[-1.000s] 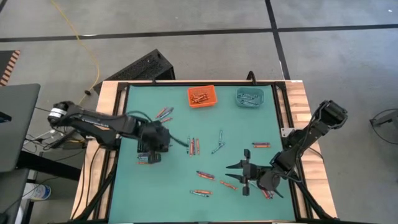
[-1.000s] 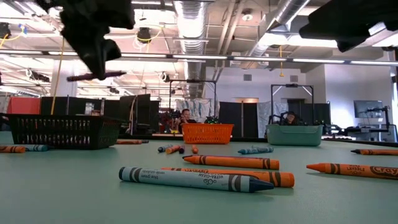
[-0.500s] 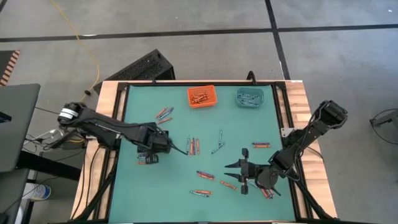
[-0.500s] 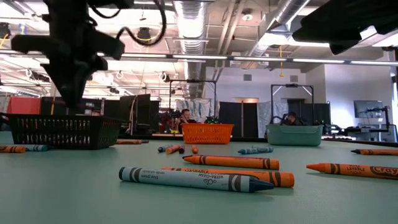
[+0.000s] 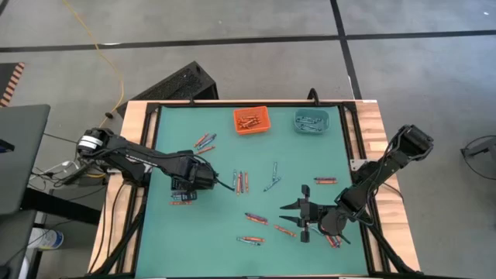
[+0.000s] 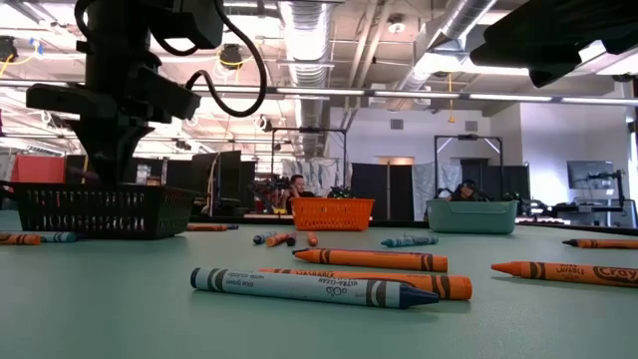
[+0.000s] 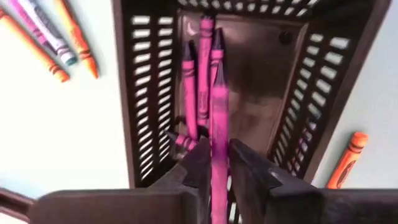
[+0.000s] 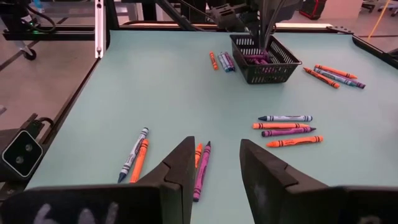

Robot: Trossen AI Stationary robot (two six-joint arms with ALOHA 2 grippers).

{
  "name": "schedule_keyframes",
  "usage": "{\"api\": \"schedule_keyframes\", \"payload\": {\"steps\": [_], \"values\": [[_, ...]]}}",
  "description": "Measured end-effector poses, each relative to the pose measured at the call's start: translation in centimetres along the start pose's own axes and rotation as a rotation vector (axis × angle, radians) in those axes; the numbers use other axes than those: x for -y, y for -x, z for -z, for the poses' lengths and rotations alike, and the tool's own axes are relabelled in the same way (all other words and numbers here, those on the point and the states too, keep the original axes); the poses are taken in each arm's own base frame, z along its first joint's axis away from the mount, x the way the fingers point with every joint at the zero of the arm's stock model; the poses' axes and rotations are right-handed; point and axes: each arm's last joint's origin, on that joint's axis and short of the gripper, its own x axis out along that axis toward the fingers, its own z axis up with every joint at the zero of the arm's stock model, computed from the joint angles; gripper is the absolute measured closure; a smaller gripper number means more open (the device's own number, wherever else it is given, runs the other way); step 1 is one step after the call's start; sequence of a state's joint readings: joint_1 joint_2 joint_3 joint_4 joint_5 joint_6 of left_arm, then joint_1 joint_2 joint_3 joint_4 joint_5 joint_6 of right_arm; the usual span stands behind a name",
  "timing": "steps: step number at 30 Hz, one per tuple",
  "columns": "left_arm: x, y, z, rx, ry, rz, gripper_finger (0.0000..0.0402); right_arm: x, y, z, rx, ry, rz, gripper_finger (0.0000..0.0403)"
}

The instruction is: Sort crayons

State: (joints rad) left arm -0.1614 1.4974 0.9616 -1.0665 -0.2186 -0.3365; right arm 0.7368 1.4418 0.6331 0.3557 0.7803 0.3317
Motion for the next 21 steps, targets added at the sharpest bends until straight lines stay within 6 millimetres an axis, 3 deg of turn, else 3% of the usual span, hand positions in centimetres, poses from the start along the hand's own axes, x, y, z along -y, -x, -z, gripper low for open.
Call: {"api": "schedule_keyframes", "payload": {"steps": [7,12,17,21], "values": [[-0.1,0.1,-0.1,-0.002,0.02,0.014,0.029,0.0,0.0,0.0,0.0,0.0,0.0,0.0274],[-0.4,2.2,-1.7,0.06,0.114,0.091,0.0277,0.0,0.0,0.0,0.001,-0.001,0.002,0.0274],[-0.7,5.8,-4.2,0.273,0.225,0.123,0.0276,0.3,-0.3,-0.1,0.001,-0.005,0.017,0.0274],[-0.1,7.0,-6.5,0.487,0.437,0.22,0.0276,0.6,-0.5,-0.2,0.002,-0.01,0.028,0.0274]]}}
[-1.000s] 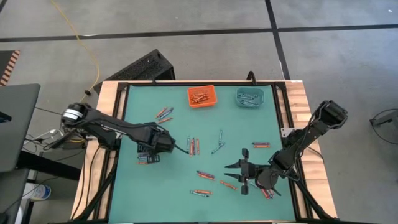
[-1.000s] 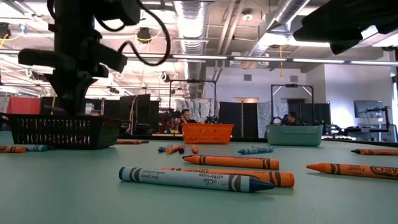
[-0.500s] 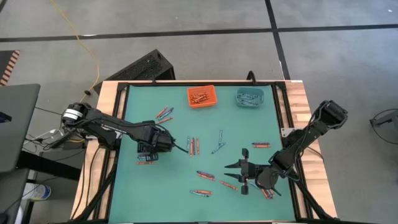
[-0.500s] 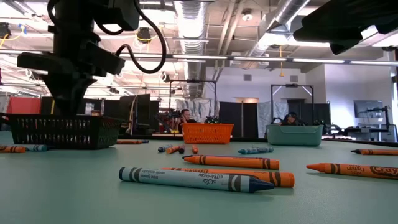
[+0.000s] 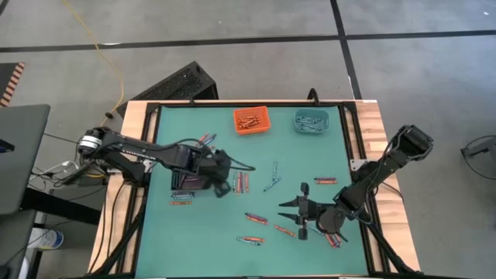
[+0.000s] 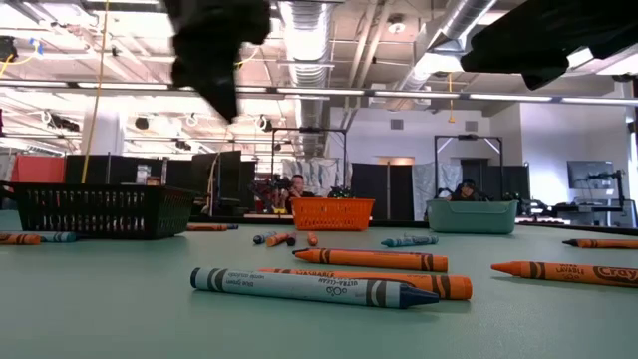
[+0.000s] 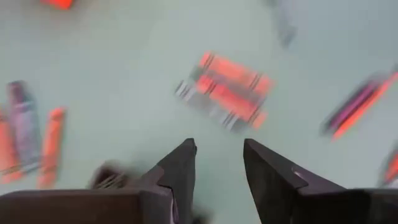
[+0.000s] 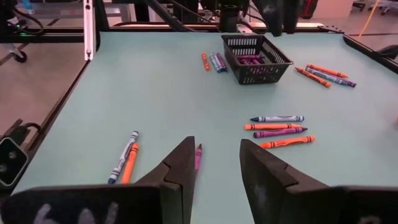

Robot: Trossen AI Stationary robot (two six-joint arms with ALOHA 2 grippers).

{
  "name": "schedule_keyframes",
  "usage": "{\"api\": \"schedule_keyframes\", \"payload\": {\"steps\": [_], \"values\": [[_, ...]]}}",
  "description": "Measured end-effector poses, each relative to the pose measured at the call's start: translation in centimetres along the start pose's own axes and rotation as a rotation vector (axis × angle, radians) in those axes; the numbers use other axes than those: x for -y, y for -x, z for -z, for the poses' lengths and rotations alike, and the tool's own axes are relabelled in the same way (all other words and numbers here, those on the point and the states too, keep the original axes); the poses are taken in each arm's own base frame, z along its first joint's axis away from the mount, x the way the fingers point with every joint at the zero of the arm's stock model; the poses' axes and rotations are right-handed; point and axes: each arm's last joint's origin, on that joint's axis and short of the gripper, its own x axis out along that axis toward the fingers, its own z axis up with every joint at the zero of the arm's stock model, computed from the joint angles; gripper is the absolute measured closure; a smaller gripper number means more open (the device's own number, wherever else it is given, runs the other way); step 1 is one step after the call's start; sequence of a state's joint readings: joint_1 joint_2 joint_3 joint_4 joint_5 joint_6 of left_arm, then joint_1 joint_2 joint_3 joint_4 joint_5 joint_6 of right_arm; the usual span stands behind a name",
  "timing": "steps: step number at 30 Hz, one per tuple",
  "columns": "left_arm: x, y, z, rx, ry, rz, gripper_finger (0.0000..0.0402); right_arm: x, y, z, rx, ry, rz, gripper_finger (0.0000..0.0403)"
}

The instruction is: Sort crayons

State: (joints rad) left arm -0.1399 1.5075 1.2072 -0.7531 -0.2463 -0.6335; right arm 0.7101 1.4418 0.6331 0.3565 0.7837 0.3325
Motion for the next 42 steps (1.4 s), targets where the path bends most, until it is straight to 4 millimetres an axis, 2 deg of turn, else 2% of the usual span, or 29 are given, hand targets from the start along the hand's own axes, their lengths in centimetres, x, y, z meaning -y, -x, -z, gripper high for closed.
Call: {"api": "schedule_keyframes", "payload": {"steps": [3,9,15,17,21,24,35,42], "values": [[1.1,-1.4,-0.7,0.065,0.075,0.05,0.0276,0.0,0.0,0.0,0.0,0.0,-0.001,0.0274],[2.2,-5.9,-1.4,0.078,0.104,0.092,0.0276,-0.1,0.0,0.0,-0.004,0.0,-0.013,0.0274],[2.1,-9.7,-2.1,0.017,0.188,0.157,0.0276,-0.1,0.0,0.0,-0.009,0.0,-0.026,0.0274],[1.9,-10.8,-2.9,0.039,0.2,0.18,0.0276,-0.1,0.0,0.1,-0.01,0.002,-0.026,0.0274],[2.3,-12.5,-4.4,0.128,0.056,0.278,0.0276,-0.1,0.0,0.1,-0.01,0.002,-0.027,0.0274],[3.0,-13.6,-4.8,0.168,-0.028,0.304,0.0276,-0.1,0.1,0.1,-0.011,0.003,-0.028,0.0274],[4.6,-18.3,-3.0,0.188,-0.122,0.243,0.0276,-0.1,0.1,0.3,-0.026,0.019,-0.026,0.0274],[5.1,-19.2,-1.8,0.186,-0.192,0.163,0.0276,-0.1,0.1,0.3,-0.028,0.02,-0.025,0.0274]]}}
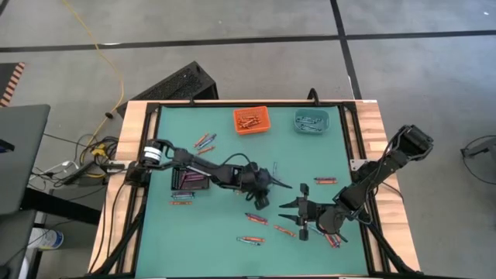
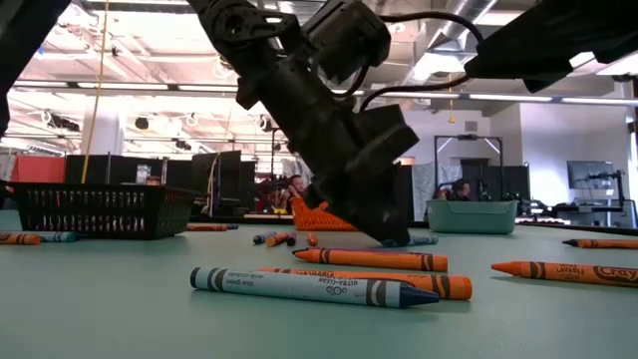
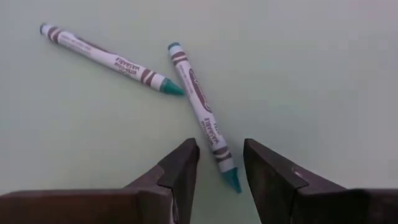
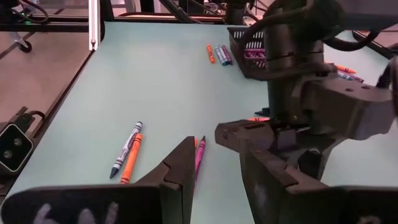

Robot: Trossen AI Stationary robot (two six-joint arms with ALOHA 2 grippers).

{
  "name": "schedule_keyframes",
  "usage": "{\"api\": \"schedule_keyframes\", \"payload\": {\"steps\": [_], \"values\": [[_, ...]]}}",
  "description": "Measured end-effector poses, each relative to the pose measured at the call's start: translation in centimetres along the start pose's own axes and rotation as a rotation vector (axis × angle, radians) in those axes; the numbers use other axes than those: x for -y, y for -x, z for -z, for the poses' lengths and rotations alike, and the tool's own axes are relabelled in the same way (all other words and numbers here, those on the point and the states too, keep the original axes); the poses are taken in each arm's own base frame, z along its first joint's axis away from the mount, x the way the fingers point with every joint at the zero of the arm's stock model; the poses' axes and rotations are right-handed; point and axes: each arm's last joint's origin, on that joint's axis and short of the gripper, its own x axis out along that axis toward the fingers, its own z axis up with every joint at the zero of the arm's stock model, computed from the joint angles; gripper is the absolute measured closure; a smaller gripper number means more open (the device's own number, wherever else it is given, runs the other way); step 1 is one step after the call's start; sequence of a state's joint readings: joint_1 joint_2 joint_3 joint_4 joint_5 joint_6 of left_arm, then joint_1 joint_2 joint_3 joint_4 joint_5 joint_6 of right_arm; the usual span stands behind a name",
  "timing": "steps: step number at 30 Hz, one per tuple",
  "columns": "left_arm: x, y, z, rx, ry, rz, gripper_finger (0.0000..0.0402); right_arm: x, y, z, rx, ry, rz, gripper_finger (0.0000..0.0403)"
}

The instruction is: Sort crayons

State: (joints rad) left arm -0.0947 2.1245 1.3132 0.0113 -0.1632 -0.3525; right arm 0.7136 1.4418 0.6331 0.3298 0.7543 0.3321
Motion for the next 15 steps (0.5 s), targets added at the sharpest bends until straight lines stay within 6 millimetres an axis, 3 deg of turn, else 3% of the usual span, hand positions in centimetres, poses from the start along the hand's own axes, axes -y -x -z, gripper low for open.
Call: {"api": "schedule_keyframes", "payload": {"steps": [7,15], "values": [[0.6,0.2,1.0,-0.022,-0.134,-0.136,0.0288,0.0,0.0,0.0,0.001,0.0,0.0,0.0274],[0.4,0.3,1.4,-0.064,-0.161,-0.161,0.039,0.0,0.0,0.0,0.001,-0.001,0.0,0.0274]]}}
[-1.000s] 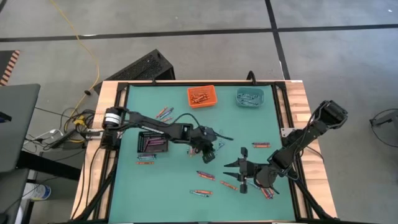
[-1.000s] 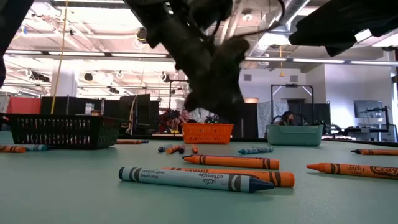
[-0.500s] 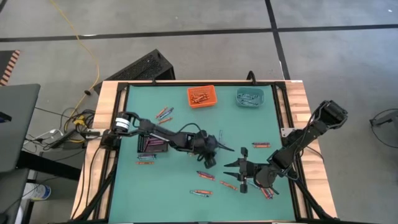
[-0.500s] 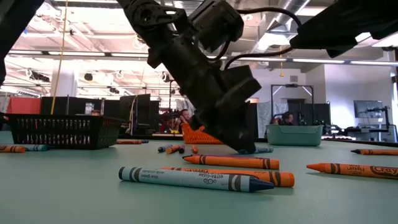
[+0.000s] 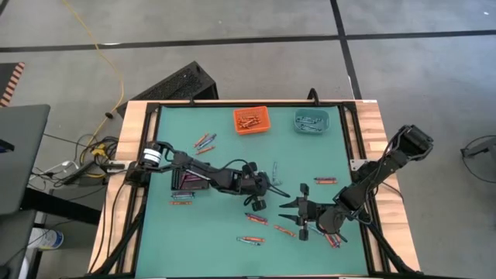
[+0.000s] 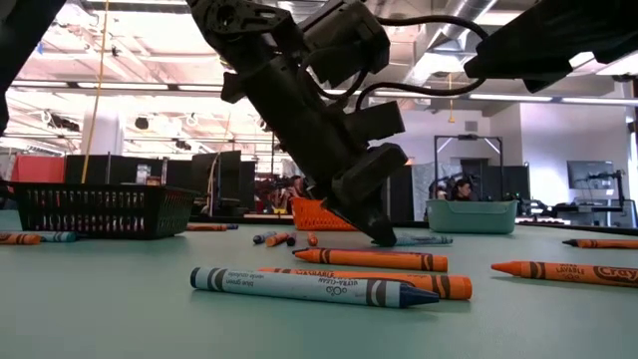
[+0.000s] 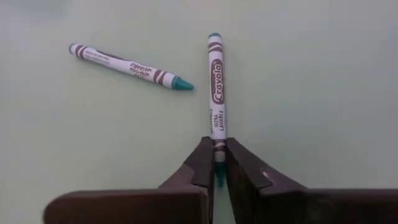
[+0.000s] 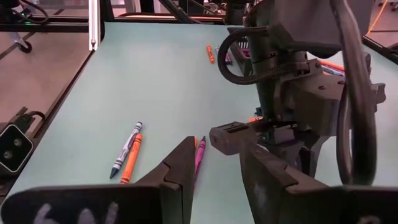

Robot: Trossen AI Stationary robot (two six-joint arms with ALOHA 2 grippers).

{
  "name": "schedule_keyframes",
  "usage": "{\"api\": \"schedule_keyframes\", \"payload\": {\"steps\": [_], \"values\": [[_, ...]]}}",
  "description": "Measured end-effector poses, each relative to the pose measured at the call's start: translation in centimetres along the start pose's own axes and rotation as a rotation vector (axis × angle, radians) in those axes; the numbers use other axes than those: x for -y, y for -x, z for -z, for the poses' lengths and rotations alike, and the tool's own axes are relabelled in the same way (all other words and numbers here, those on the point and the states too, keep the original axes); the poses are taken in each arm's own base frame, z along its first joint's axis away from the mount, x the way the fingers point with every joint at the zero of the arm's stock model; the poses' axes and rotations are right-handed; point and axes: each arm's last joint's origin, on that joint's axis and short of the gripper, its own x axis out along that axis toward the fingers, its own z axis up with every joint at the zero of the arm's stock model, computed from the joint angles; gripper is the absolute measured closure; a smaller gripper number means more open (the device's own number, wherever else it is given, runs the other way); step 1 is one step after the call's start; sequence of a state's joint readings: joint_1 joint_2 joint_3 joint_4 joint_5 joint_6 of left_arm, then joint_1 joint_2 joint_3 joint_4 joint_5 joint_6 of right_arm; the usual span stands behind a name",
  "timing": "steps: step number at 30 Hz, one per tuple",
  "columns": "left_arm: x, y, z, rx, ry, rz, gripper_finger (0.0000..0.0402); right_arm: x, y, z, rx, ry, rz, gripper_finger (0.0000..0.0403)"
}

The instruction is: Sort crayons

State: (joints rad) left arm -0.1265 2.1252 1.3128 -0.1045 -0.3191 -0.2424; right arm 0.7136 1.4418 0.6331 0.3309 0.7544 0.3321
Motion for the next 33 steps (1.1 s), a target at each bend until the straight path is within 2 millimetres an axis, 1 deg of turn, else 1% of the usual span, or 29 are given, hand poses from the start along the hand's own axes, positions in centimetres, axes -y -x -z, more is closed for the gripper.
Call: {"api": "schedule_keyframes", "payload": {"steps": [4,7,10,12,15,21,24,27,30,31,33], "values": [[-0.4,0.0,0.0,-0.012,-0.021,-0.008,0.0391,0.0,0.0,-0.1,0.004,-0.004,-0.001,0.0274],[-0.6,0.9,-0.4,-0.012,-0.026,-0.014,0.0393,-0.2,0.0,-0.5,0.016,0.005,-0.007,0.0274],[-1.1,2.5,-1.2,0.001,-0.049,-0.037,0.0393,-1.0,0.6,-1.0,0.038,0.048,-0.03,0.0274],[-1.5,3.8,-2.2,0.049,-0.062,-0.08,0.0393,-1.6,1.1,-1.1,0.046,0.077,-0.052,0.0274],[-2.2,6.7,-3.8,0.121,-0.075,-0.126,0.0393,-2.5,2.0,-1.2,0.072,0.118,-0.038,0.0274],[-3.9,11.8,-5.5,0.183,-0.085,-0.186,0.0393,-3.7,3.4,-1.2,0.104,0.146,-0.033,0.0274],[-5.0,14.6,-5.8,0.187,-0.073,-0.245,0.0393,-3.9,3.7,-1.1,0.105,0.151,-0.044,0.0274],[-6.0,17.0,-5.5,0.162,-0.058,-0.28,0.0393,-4.0,3.8,-1.0,0.105,0.152,-0.048,0.0274],[-7.3,19.1,-4.7,0.076,-0.093,-0.293,0.0393,-4.0,3.8,-1.1,0.105,0.151,-0.046,0.0274],[-7.8,19.5,-4.2,0.032,-0.089,-0.298,0.0393,-3.9,3.7,-1.1,0.105,0.15,-0.044,0.0274],[-8.5,20.1,-3.6,-0.016,-0.023,-0.311,0.0393,-3.9,3.6,-1.1,0.105,0.149,-0.04,0.0274]]}}
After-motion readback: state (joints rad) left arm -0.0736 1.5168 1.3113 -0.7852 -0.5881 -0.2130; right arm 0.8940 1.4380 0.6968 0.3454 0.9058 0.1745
